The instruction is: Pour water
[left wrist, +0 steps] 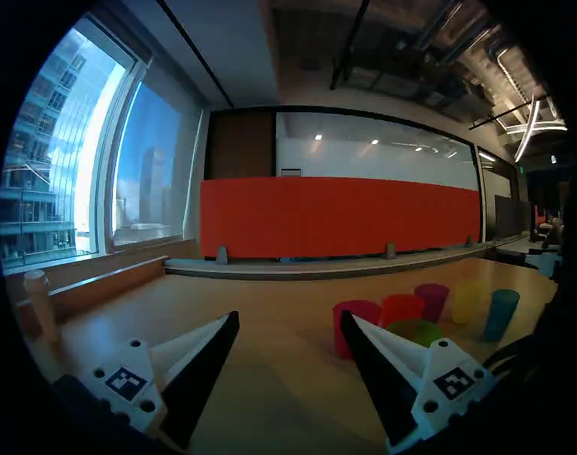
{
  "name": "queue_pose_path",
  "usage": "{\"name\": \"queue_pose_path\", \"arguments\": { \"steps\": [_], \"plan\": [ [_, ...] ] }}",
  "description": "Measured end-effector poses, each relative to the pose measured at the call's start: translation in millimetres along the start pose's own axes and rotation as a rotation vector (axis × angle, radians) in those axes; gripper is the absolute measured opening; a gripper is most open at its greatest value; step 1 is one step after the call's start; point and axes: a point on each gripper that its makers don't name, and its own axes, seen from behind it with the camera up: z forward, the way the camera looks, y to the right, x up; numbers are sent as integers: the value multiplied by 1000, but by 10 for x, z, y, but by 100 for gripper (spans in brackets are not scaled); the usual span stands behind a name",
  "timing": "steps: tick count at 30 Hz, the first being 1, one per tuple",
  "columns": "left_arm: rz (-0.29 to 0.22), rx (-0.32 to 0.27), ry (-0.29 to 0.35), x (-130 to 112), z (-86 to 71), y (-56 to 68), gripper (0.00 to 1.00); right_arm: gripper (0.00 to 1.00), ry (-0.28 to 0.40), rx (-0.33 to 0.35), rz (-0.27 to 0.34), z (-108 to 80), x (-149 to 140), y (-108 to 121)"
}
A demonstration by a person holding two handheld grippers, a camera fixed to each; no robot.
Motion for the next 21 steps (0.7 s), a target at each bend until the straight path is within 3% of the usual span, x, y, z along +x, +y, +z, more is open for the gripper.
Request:
{"name": "queue_pose_path", "arguments": {
  "steps": [5, 8, 21],
  "plan": [
    [12, 4, -13, -6, -10, -49, 99, 100, 0, 6, -3, 15, 149, 28],
    [32, -2, -6, 111, 5, -66, 99, 100, 4, 17, -4, 25, 291, 34],
    [54, -69, -1, 911, 120, -8, 99, 100, -32, 44, -4, 100, 817, 89]
  ]
}}
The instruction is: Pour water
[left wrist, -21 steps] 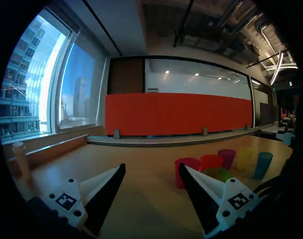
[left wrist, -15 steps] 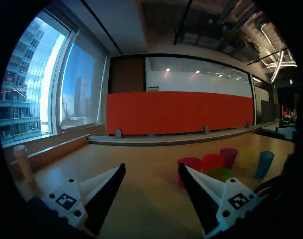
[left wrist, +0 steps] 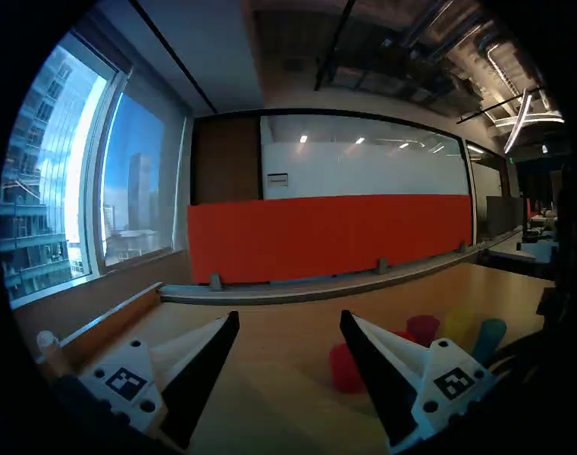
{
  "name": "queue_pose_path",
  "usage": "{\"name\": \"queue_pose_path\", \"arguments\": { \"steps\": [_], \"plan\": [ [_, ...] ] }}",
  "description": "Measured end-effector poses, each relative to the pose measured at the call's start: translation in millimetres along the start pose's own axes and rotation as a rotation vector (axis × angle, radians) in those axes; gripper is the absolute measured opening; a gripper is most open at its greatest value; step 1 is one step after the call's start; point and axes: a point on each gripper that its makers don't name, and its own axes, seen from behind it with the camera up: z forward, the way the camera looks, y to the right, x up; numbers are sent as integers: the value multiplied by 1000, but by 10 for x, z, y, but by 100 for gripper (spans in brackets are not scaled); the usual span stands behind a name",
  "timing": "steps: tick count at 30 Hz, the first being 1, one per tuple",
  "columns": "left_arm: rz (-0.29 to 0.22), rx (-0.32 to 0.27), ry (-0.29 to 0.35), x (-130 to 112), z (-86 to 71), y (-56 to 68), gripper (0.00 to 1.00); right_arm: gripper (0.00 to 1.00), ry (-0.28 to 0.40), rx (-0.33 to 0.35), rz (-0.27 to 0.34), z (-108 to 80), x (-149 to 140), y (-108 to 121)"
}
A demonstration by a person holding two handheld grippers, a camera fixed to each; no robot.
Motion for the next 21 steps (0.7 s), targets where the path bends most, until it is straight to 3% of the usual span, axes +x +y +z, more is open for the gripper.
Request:
{"name": "queue_pose_path", "arguments": {
  "steps": [11, 21],
  "plan": [
    [2, -50, -15, 502, 100, 19, 99, 100, -31, 40, 26, 52, 358, -11],
    [-3, -94, -7, 922, 159, 36, 99, 100, -32, 66, 6, 94, 743, -27]
  ]
}}
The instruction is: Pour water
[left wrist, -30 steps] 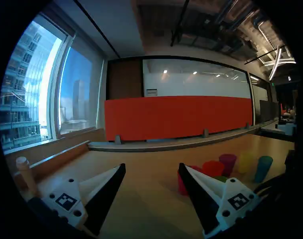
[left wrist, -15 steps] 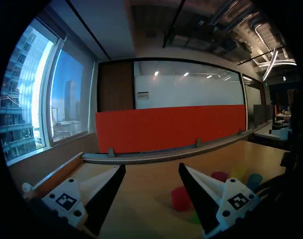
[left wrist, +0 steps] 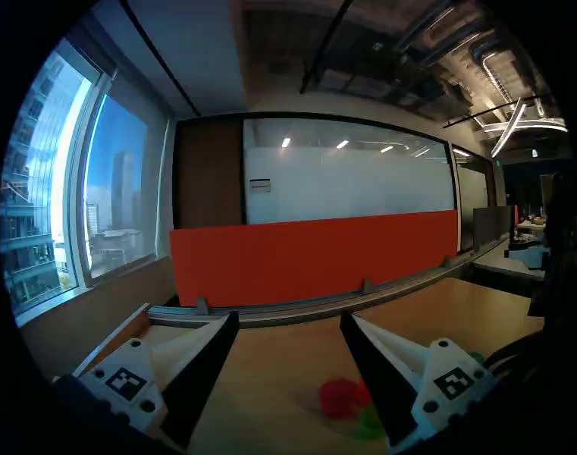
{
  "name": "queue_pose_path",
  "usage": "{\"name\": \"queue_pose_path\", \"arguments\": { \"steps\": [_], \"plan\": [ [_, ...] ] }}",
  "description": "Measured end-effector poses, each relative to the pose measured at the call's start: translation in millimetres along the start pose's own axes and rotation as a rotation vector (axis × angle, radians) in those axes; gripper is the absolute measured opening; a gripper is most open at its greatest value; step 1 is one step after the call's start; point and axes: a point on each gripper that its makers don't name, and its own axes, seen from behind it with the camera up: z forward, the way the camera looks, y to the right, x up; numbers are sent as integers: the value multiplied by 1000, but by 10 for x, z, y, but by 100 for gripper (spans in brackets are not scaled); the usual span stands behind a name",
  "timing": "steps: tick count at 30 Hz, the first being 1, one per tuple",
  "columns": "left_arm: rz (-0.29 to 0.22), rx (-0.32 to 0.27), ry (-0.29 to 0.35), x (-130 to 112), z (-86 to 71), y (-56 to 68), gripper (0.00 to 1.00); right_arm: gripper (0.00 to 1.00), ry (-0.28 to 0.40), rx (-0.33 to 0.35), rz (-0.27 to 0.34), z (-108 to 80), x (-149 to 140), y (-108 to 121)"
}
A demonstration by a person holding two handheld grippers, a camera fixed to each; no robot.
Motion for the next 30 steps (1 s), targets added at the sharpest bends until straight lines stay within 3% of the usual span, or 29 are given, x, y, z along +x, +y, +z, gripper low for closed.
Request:
{"name": "queue_pose_path", "arguments": {
  "steps": [14, 23, 30],
  "plan": [
    [0, -103, -31, 130, 116, 180, 99, 100, -8, 89, 24, -24, 156, -123],
    [4, -223, -35, 156, 83, 415, 99, 100, -2, 233, 7, -86, 260, -352],
    [-26, -320, -19, 243, 14, 602, 99, 100, 6, 364, -23, -188, 346, -609]
  ]
}}
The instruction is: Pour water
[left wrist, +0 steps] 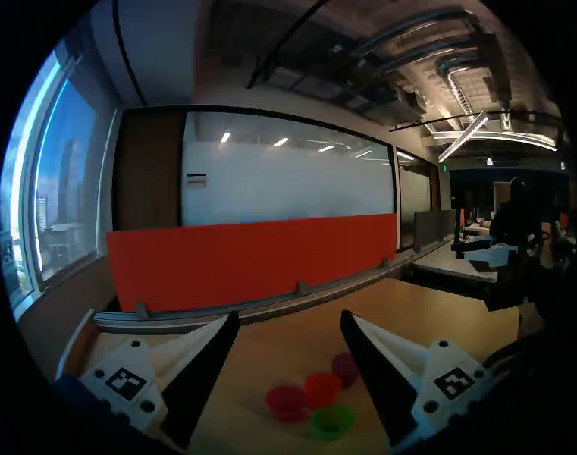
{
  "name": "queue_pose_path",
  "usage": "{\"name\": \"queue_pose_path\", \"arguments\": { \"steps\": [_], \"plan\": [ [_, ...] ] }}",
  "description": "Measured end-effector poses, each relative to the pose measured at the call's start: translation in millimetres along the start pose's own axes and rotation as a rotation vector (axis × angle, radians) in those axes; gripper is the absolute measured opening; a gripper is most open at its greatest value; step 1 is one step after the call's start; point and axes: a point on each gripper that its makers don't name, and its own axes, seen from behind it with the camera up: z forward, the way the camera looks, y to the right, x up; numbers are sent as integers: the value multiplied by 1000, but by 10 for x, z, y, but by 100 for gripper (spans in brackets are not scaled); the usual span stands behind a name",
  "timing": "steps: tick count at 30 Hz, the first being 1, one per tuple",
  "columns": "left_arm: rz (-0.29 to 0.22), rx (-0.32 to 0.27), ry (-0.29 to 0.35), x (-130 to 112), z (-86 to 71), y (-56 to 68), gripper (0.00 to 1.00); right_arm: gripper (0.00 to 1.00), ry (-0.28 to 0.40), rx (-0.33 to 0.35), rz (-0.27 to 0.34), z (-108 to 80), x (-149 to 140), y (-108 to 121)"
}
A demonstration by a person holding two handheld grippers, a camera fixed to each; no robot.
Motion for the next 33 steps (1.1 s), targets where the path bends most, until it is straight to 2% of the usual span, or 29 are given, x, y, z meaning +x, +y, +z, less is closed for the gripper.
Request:
{"name": "queue_pose_path", "arguments": {
  "steps": [6, 14, 26, 33],
  "plan": [
    [-20, -65, 6, 12, -1, 116, 99, 100, 11, 86, 9, 0, 79, -183],
    [-5, -130, 10, -9, -15, 236, 99, 100, -10, 141, 9, 14, 48, -310],
    [-7, -223, -37, -174, -10, 383, 99, 100, -86, 229, -67, 21, -129, -482],
    [36, -249, -69, -356, 18, 421, 99, 100, -140, 263, -121, -7, -319, -532]
  ]
}}
